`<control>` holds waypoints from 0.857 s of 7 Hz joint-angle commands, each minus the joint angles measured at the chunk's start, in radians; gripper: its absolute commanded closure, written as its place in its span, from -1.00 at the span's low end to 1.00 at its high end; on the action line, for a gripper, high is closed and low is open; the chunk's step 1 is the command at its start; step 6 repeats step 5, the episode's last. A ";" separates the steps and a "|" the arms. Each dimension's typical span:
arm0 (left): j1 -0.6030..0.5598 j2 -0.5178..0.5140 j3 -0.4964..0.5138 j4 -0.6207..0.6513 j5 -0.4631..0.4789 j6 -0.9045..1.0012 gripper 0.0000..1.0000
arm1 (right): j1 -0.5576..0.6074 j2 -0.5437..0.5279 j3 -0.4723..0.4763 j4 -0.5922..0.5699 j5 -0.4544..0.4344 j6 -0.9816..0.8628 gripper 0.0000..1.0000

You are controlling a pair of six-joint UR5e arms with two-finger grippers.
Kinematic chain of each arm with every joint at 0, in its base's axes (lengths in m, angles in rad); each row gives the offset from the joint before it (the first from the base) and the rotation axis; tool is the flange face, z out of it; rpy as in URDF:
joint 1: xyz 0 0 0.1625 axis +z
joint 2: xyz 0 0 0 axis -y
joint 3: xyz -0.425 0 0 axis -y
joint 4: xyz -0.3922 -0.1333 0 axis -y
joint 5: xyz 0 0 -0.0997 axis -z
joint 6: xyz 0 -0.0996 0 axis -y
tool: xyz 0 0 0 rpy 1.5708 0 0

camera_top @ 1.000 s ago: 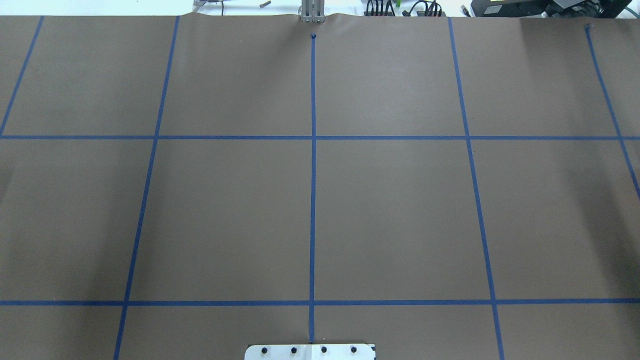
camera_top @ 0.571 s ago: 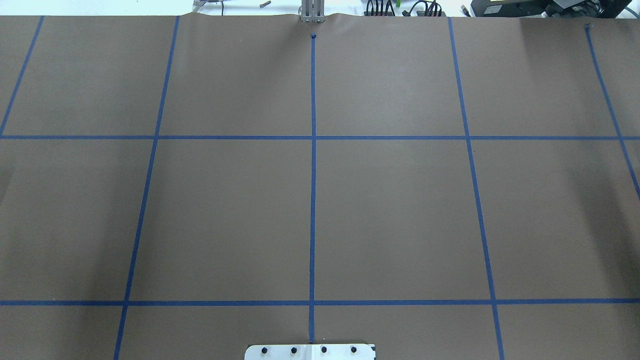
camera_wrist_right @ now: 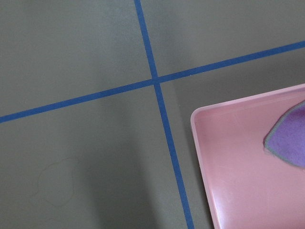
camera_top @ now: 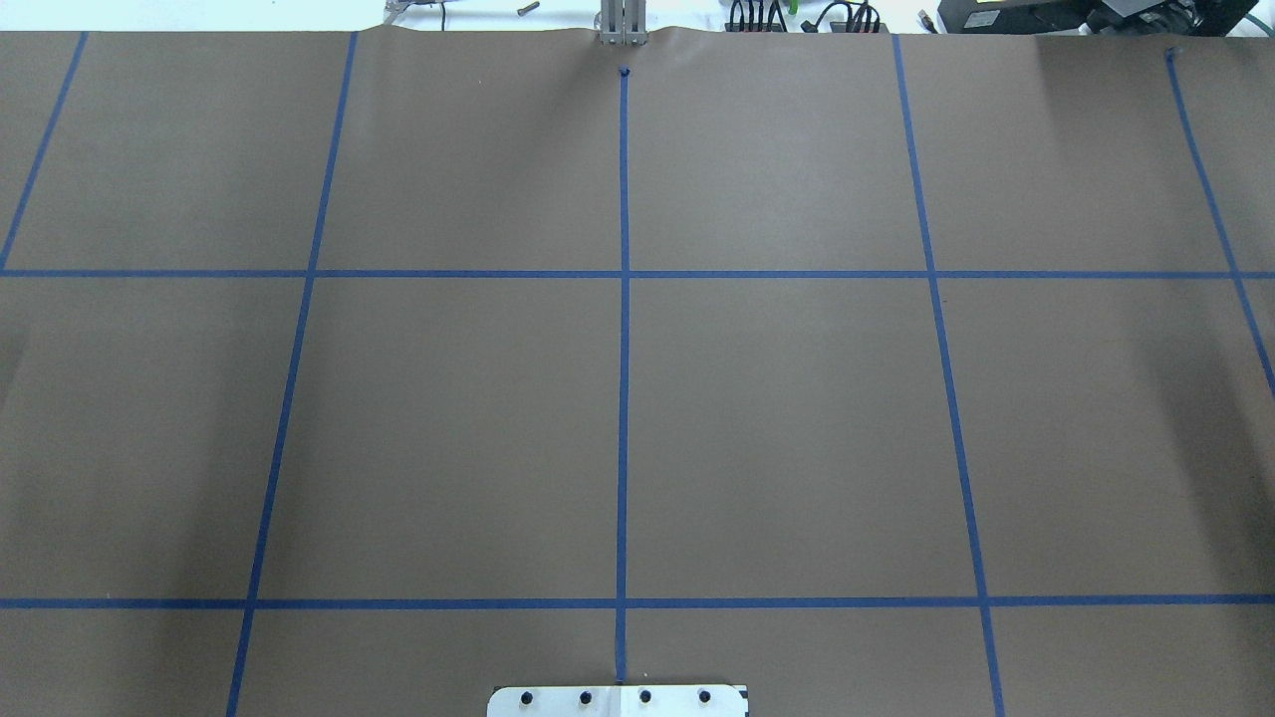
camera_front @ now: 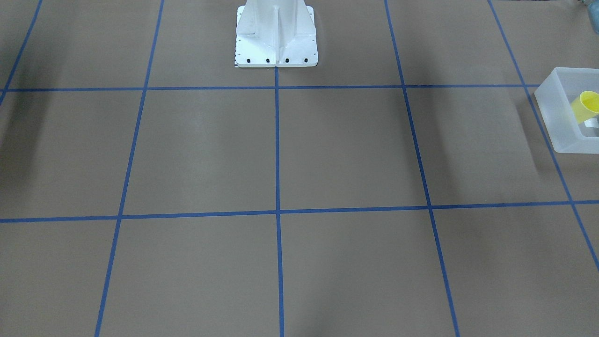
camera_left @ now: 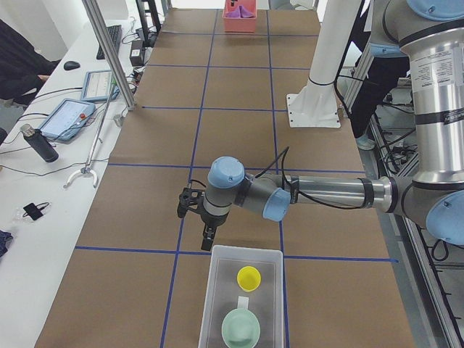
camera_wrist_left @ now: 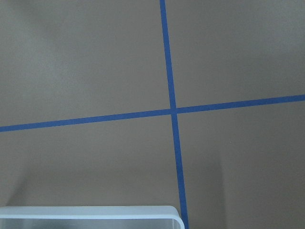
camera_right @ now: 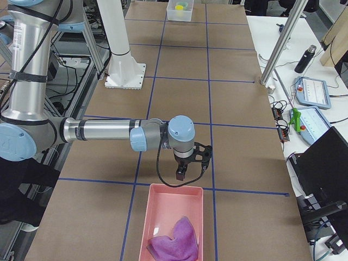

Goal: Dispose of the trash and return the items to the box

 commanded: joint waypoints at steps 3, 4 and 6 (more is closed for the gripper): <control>0.000 0.001 0.000 -0.001 -0.003 0.000 -0.98 | 0.003 0.001 0.003 0.002 0.003 0.000 -1.00; 0.000 0.000 -0.002 -0.001 -0.005 0.000 -0.98 | 0.005 0.004 0.001 0.002 0.002 0.000 -1.00; 0.000 0.000 -0.003 -0.001 -0.008 0.000 -0.98 | 0.005 0.006 0.001 0.002 0.003 0.000 -1.00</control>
